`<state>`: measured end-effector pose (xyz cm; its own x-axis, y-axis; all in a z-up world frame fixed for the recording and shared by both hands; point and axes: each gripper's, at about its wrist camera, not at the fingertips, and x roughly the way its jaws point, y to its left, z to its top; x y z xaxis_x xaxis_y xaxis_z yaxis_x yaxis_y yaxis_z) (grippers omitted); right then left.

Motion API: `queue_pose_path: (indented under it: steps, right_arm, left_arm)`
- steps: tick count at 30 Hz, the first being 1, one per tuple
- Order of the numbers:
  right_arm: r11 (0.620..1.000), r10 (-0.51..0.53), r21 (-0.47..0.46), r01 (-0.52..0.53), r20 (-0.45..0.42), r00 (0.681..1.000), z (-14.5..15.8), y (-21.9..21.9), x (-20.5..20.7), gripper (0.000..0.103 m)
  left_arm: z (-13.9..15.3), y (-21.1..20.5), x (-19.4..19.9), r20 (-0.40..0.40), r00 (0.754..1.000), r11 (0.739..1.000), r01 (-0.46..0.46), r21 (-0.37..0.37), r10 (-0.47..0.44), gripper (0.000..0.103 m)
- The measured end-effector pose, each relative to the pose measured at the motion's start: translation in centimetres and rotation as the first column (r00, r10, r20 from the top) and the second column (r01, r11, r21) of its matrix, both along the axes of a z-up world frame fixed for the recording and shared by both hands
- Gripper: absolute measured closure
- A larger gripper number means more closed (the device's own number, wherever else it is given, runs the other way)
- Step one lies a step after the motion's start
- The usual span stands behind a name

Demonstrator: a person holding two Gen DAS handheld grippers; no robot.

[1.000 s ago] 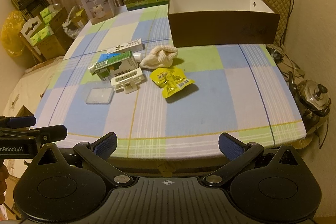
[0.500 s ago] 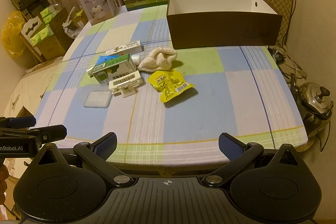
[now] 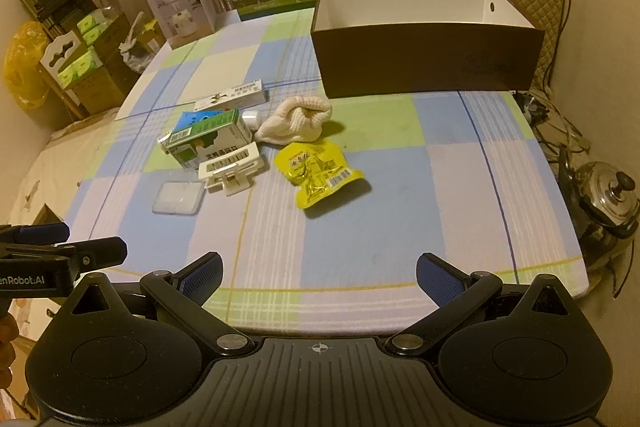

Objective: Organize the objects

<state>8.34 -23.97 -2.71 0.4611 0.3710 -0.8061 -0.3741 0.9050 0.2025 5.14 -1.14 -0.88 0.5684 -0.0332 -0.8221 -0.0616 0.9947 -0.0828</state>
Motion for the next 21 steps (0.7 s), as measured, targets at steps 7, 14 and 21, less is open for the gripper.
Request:
queue_pose_path:
  steps: [7,14,21]
  right_arm:
    - [1.0,0.01,0.017,-0.01,-0.007,1.0,-0.2,-0.3,1.3,0.002]
    - [0.999,0.042,0.029,-0.041,-0.012,0.999,-0.6,-0.1,2.7,0.002]
    - [0.997,0.067,0.039,-0.066,-0.014,0.998,-1.3,-0.1,4.3,0.003]
  left_arm:
    - [-0.2,0.1,1.1,-0.009,1.0,1.0,-0.022,-0.001,0.022,0.001]
    - [-0.4,0.4,2.0,-0.02,0.999,0.999,-0.042,-0.002,0.042,0.001]
    - [-1.1,0.9,2.9,-0.04,0.997,0.998,-0.066,-0.003,0.066,0.001]
